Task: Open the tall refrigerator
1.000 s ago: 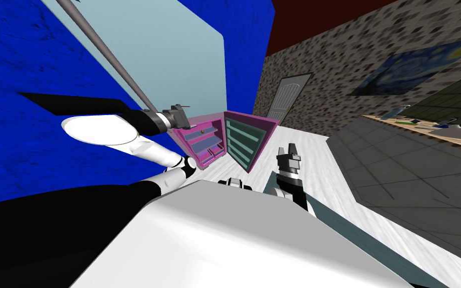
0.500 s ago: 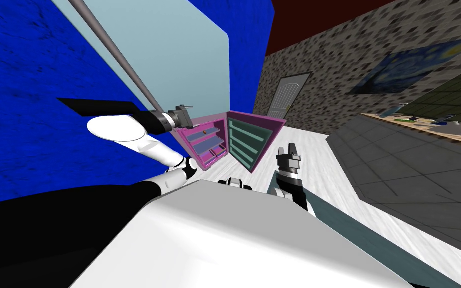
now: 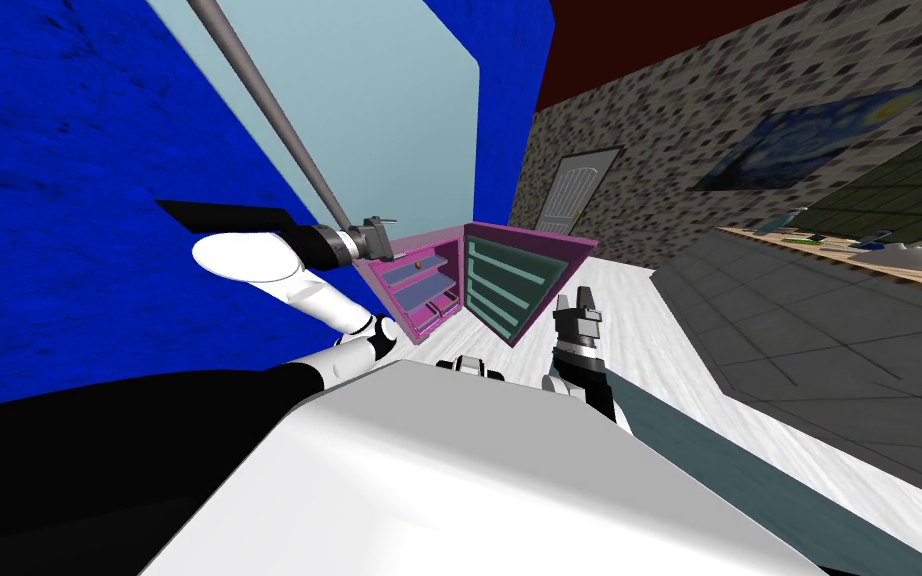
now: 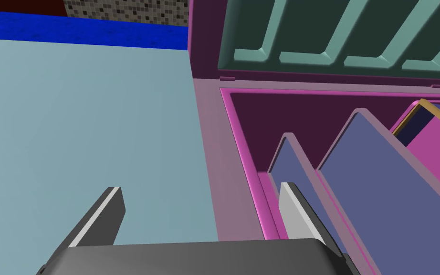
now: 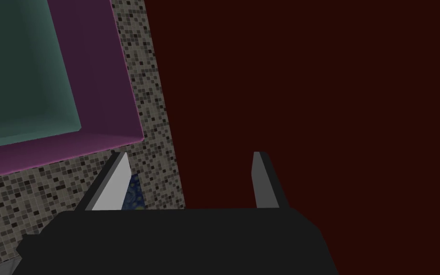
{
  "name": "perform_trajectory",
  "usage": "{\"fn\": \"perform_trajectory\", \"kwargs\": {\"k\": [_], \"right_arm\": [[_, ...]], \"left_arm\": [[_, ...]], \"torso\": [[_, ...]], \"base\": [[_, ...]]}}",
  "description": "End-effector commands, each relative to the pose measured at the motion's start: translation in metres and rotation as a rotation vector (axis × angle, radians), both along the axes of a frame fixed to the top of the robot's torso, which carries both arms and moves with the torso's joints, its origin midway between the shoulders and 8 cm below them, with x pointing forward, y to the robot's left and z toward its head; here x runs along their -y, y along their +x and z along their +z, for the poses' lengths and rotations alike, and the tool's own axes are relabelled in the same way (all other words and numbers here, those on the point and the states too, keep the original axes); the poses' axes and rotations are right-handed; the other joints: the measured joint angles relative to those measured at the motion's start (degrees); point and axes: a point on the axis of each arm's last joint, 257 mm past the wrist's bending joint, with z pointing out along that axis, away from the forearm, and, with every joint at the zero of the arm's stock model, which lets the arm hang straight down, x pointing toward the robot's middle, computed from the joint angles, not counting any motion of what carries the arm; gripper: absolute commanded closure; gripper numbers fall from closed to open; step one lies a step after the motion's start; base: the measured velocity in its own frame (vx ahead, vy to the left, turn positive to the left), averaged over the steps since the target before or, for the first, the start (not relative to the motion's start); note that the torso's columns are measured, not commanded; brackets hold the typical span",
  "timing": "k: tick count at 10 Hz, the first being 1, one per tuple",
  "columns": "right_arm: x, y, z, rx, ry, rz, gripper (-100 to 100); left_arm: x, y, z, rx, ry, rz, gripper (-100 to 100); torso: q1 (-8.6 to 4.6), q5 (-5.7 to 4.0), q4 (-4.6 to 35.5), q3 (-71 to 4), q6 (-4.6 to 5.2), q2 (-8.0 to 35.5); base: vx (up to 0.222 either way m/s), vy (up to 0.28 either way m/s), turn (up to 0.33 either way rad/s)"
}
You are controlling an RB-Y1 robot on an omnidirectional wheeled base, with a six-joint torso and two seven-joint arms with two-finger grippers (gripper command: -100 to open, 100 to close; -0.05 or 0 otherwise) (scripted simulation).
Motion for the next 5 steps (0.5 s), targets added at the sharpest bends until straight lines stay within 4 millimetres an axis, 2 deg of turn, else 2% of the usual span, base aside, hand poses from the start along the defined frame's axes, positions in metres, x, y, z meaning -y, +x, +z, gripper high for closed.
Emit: {"fn": "perform_trajectory", "kwargs": {"k": [1, 5], "right_arm": [[0.0, 0.0, 0.0, 0.0, 0.0, 0.0, 0], [0.0, 0.0, 0.0, 0.0, 0.0, 0.0, 0]], "left_arm": [[0.009, 0.004, -0.003, -0.004, -0.004, -0.041, -100], [0.025, 0.0, 0.003, 0.025, 0.017, -0.096, -100]], "torso": [[0.04, 0.01, 0.0, -0.1, 0.01, -0.1], [-0.03, -0.01, 0.0, 0.1, -0.06, 0.1]], "base": [[0.013, 0.232, -0.052], [-0.038, 0.226, -0.06]]}}
